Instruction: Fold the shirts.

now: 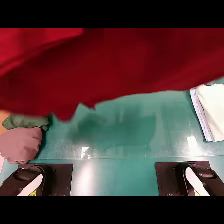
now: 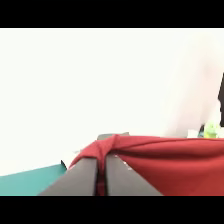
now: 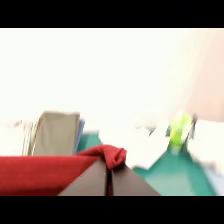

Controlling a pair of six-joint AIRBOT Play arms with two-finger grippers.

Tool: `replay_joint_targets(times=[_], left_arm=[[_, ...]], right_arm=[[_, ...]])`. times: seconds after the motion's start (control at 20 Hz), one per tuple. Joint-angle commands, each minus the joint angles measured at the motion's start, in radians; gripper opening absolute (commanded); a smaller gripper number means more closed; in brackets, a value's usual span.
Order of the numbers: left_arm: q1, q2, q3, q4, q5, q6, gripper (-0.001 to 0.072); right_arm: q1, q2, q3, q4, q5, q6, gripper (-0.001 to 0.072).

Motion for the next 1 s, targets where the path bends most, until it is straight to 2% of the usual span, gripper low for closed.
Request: replay_joint_targets(times=[0.0,0.15,0.35,0.6,0.8,0.95], left_arm=[[0.001,-0.011,-0.063,0.017,0.034,-0.01,0.0025],[0.001,-0.085,-0.192,0.045,0.003,-0.011,0.0025],[0.001,-0.322,-0.279,0.055,-0.082,-0.007,0.0026],[0.002,-0.689,-0.371,0.08,-0.101,-0.002,0.0026],[0.002,-0.917,-0.375,0.095,-0.056,0.0,0.0026],[0.006,-0.947,-0.37,0.098,0.013,0.001,0.0026]], right_arm=[[-0.002,-0.095,0.159,-0.026,0.115,-0.001,0.0017],[-0.001,-0.186,0.109,-0.013,0.158,-0.011,0.0017],[0.0,-0.326,-0.164,-0.013,0.154,-0.02,0.0017],[0.068,-0.586,-0.449,-0.016,0.018,-0.053,0.0017],[0.096,-0.806,-0.408,-0.002,-0.036,-0.037,0.0017],[0.098,-0.903,-0.277,0.037,-0.018,-0.037,0.0017]])
